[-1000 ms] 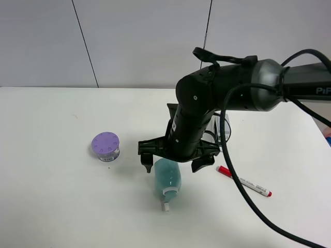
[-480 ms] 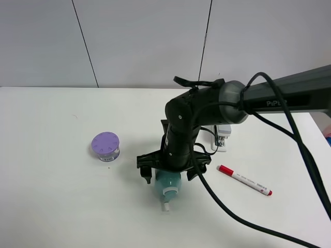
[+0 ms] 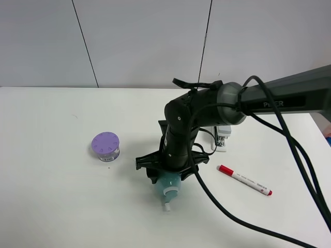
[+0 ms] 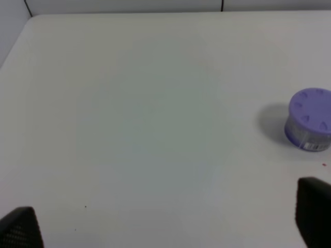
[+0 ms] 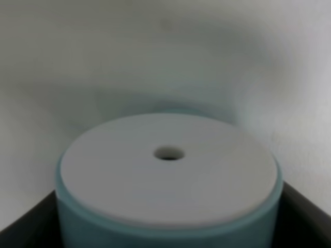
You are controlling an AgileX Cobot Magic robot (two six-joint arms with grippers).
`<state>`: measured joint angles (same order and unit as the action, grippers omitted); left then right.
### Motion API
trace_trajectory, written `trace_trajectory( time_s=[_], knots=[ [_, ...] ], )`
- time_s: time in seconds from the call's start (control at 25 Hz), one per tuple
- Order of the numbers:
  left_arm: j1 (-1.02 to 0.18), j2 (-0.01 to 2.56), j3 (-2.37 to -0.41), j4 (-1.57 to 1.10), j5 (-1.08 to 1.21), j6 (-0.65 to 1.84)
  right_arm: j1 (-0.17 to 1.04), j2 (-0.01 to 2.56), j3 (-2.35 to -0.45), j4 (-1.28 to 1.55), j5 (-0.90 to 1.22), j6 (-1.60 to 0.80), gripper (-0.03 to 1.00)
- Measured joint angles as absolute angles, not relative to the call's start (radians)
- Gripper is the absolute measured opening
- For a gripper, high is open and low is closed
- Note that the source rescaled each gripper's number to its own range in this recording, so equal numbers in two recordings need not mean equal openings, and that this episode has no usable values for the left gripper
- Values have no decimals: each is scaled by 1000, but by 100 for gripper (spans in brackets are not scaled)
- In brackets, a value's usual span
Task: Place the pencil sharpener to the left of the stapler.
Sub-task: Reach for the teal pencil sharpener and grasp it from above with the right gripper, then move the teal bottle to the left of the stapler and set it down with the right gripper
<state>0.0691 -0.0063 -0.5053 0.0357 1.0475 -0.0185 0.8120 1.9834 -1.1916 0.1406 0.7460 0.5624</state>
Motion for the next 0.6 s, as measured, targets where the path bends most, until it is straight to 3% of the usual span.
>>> trace_trajectory(
  time_s=[0.6],
  knots=[
    [69,-6,-505,36,1048,-19,749,1947,-1192,200,843,491,2]
  ],
)
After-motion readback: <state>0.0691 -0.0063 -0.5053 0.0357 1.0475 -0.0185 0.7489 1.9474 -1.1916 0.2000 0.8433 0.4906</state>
